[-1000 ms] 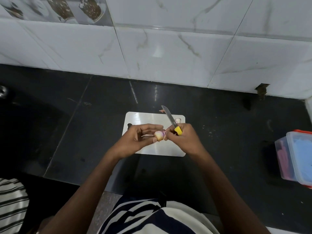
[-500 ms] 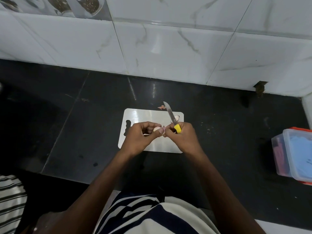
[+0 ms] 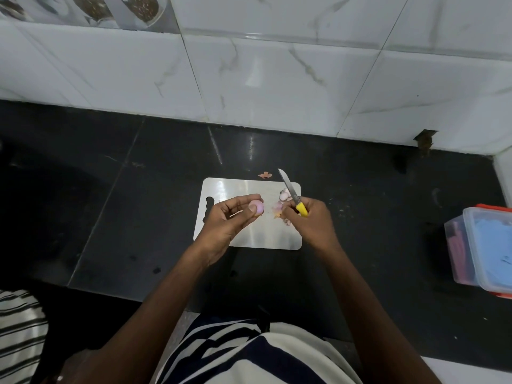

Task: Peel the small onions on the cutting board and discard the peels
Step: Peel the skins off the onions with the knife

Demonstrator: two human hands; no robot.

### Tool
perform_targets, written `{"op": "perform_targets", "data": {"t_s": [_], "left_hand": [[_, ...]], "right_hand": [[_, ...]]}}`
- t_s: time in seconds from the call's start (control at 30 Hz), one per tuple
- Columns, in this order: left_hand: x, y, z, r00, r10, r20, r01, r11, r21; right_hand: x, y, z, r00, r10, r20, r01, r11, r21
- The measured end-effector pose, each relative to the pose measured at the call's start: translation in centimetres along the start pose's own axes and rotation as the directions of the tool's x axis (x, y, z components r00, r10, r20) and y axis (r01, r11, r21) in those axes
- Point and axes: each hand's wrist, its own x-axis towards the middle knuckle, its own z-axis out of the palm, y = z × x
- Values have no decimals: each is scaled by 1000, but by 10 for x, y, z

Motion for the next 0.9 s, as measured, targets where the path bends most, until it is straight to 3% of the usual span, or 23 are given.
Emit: {"op": "perform_targets", "data": {"t_s": [0.13, 0.3, 0.37, 0.43, 0.5, 0.57, 0.63, 0.77, 0.83, 0.9], "left_hand": [[2, -5, 1, 1000, -6, -27, 6, 1000, 15], [8, -15, 1, 991, -18, -132, 14, 1000, -27], [10, -18, 3, 984, -18, -177, 20, 1000, 10], [11, -20, 5, 974, -20, -224, 35, 997, 62], [12, -24, 8, 964, -24, -266, 42, 997, 64], [14, -28, 10, 956, -42, -291, 44, 999, 2], [13, -30, 14, 955, -37, -294, 38, 999, -2], [12, -30, 19, 962, -1, -272, 25, 996, 85], [11, -27, 15, 968, 11, -251, 18, 993, 113], [11, -22, 11, 972, 74, -221, -16, 967, 255]], "right_hand": [[17, 17, 0, 991, -104, -88, 65, 929, -364], [38, 20, 10, 996, -71, -47, 17, 703, -711], [35, 16, 10, 990, -79, -118, -27, 709, -705], [26, 11, 11, 981, -106, -165, -10, 813, -582], [14, 4, 12, 983, -129, -128, 71, 923, -379], [1, -4, 18, 985, -165, -42, 148, 951, -273], [-6, -8, 26, 973, -231, -10, 217, 929, -299], [-8, -4, 29, 932, -349, -95, 291, 879, -377], [-8, -1, 26, 911, -407, -69, 344, 841, -417], [-9, 1, 23, 884, -468, -6, 405, 772, -490]]}}
